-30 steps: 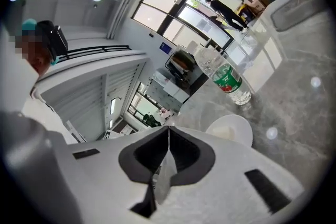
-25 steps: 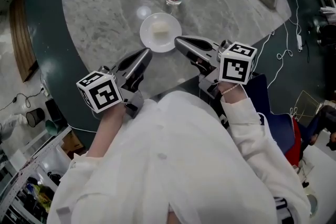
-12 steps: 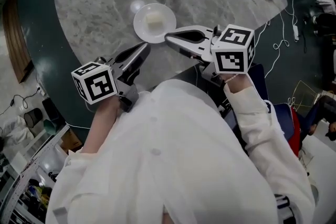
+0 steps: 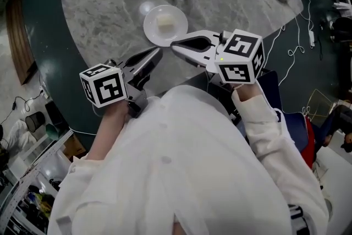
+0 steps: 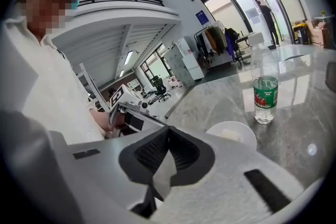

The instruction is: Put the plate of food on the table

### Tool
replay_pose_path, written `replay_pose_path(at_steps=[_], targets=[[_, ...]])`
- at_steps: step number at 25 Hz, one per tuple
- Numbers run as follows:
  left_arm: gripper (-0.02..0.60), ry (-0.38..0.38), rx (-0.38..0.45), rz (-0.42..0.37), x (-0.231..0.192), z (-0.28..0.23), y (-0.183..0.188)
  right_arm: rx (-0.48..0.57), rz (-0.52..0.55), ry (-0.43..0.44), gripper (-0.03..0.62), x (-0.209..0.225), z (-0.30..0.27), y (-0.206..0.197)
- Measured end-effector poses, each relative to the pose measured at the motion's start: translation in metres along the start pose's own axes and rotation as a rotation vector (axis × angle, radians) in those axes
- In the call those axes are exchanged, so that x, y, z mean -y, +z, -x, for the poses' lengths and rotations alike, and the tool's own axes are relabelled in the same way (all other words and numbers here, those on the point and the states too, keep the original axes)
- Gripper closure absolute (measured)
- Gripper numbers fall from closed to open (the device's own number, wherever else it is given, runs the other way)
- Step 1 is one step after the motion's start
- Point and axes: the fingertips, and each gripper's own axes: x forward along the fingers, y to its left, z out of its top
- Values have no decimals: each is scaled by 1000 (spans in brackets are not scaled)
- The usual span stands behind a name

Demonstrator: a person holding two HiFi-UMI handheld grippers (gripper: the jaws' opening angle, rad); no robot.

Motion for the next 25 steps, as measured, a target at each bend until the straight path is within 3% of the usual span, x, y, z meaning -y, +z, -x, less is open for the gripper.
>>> replay_pose_path(at_steps=[11,15,21,25], targets=[[566,22,-11,3,-3,0,-4,-117,149,-6,591,-14,-24,-26],[566,36,-14,8,-5,0,-6,-120,133,-13,591,-15,-23,-35],[566,48,-17,6,-7,1,-7,-119,132,-101,592,-3,-20,-41],[566,51,-23,10,-8,0,-7,-112,118,-91,592,-4,-21,-42]])
